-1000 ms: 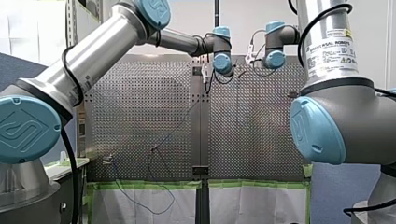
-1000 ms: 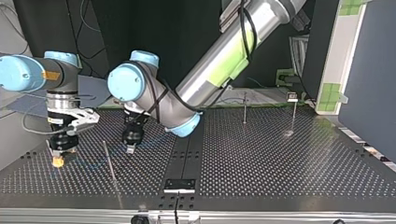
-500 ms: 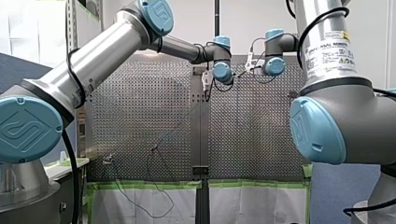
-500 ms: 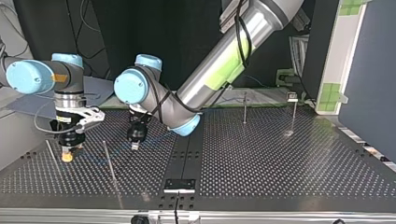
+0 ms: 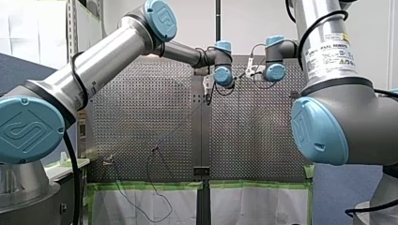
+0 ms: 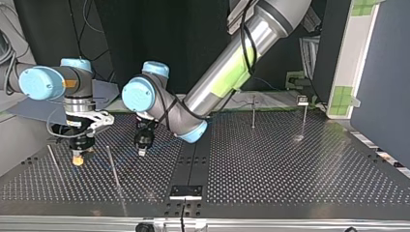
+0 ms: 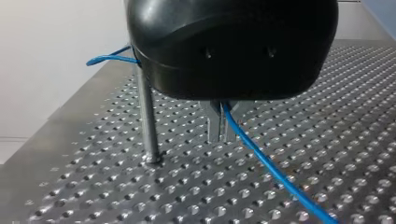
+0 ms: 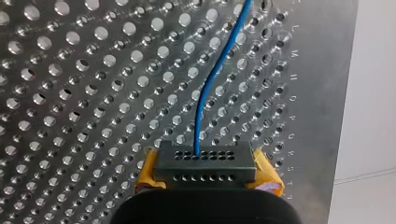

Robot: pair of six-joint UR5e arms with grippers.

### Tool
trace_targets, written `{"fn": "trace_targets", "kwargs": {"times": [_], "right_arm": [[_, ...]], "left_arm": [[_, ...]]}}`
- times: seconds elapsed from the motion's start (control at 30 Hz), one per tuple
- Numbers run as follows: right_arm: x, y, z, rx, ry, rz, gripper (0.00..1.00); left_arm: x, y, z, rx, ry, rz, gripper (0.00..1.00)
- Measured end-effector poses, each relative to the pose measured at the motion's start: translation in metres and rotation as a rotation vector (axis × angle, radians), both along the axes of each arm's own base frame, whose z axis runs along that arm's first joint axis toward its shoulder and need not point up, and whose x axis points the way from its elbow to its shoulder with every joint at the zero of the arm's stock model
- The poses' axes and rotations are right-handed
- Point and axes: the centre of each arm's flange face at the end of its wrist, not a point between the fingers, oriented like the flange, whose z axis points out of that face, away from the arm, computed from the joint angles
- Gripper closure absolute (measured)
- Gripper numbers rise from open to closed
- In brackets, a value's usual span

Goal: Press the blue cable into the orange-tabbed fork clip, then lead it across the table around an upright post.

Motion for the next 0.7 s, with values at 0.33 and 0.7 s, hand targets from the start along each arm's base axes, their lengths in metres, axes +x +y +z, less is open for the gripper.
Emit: {"fn": "trace_targets", "kwargs": {"times": [0.33, 0.7], "right_arm": [[0.002, -0.004, -0.007, -0.007, -0.002, 0.013, 1.0], [0.006, -0.011, -0.032, 0.026, 0.011, 0.017, 1.0]], "left_arm": [[0.012, 0.004, 0.003, -0.009, -0.002, 0.012, 0.98], [0.027, 0.005, -0.013, 0.007, 0.025, 0.013, 0.98]]}}
